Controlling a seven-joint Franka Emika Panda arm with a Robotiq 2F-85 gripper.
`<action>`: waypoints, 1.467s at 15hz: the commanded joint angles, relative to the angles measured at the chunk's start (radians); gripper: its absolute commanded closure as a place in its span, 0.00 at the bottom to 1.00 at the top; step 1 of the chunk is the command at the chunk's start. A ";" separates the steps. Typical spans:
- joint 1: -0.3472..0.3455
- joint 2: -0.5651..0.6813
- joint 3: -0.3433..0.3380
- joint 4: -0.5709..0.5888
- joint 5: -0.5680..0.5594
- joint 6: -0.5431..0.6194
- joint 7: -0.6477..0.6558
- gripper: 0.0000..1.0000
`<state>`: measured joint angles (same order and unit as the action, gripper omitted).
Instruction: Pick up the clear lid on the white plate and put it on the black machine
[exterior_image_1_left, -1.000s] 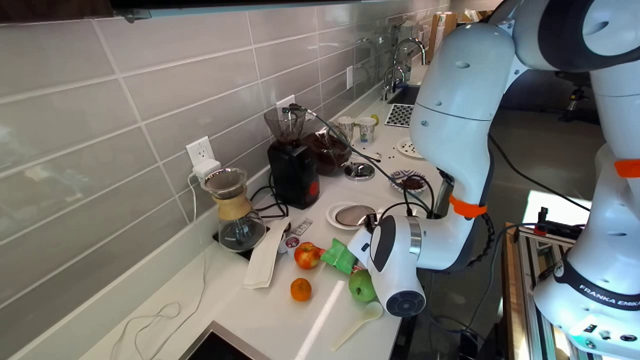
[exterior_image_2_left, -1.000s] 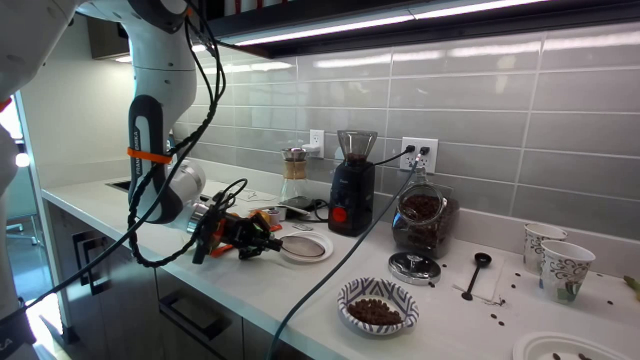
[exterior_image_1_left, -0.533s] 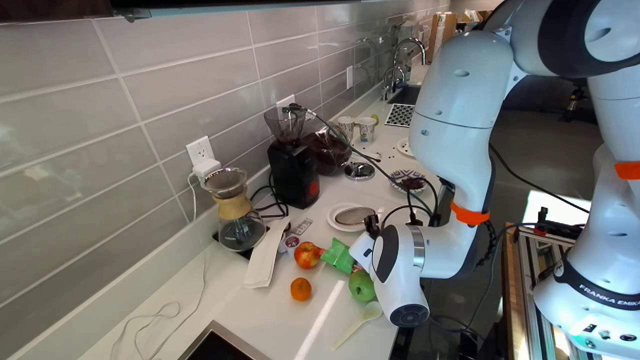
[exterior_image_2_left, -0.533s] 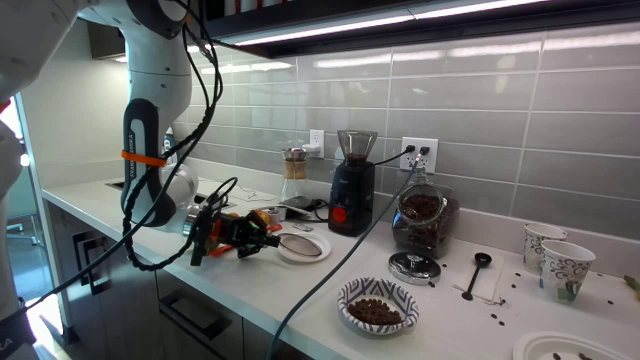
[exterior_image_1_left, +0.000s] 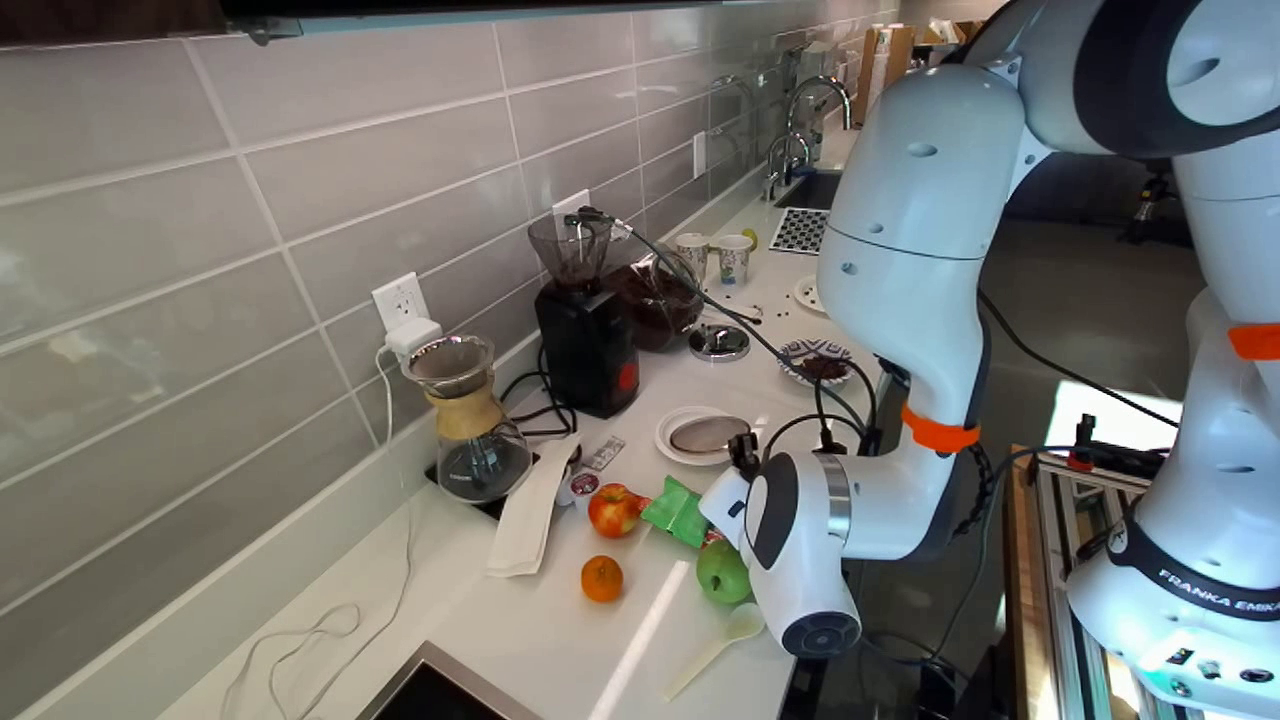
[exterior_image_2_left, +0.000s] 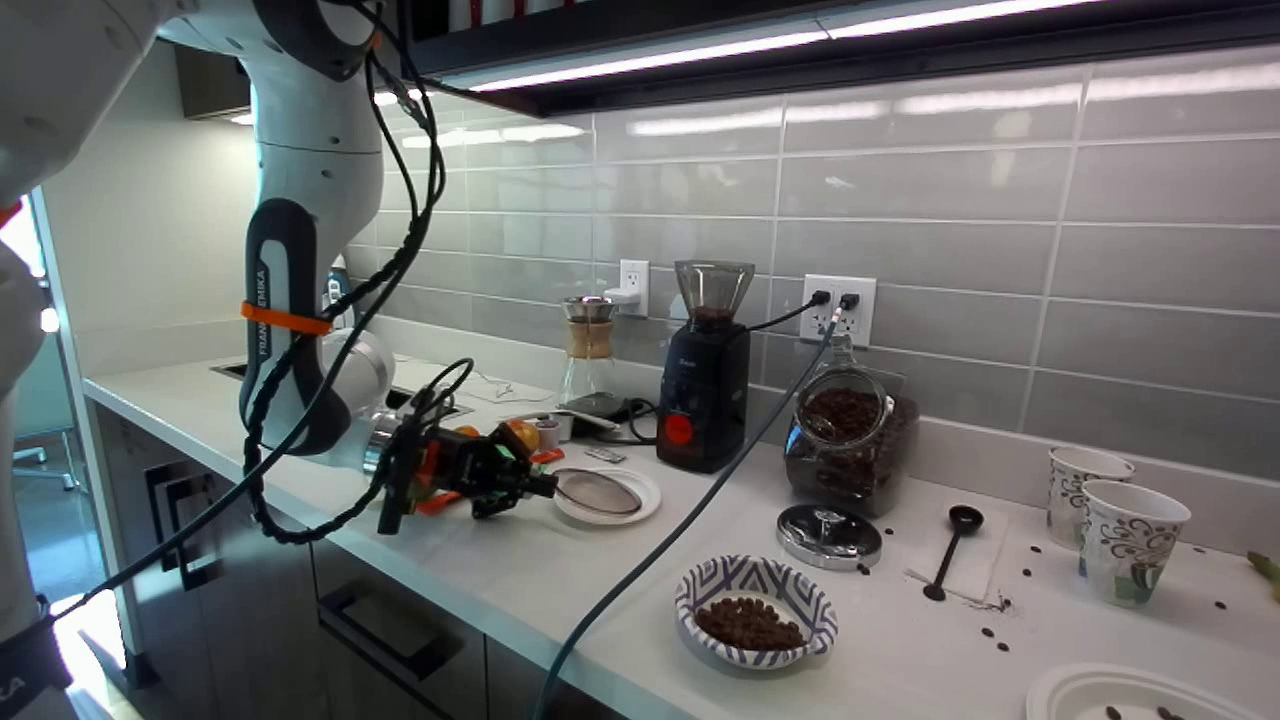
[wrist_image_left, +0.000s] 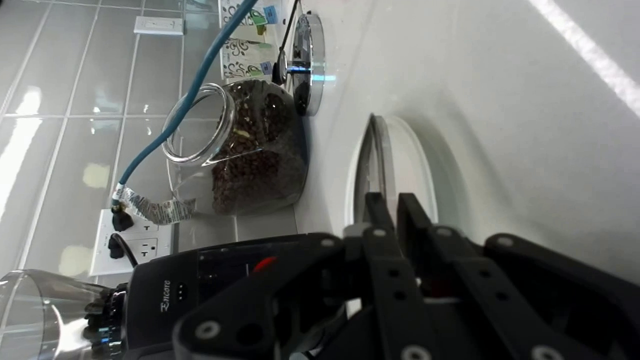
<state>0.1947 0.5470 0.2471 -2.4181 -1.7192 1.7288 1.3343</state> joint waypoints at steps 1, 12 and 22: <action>-0.026 0.010 0.012 0.006 0.004 0.071 -0.006 0.97; 0.002 0.045 0.022 0.050 0.179 0.018 0.090 0.94; -0.006 0.019 0.012 0.066 0.207 0.032 0.094 0.07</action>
<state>0.1939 0.5393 0.2659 -2.3684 -1.5333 1.7302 1.3983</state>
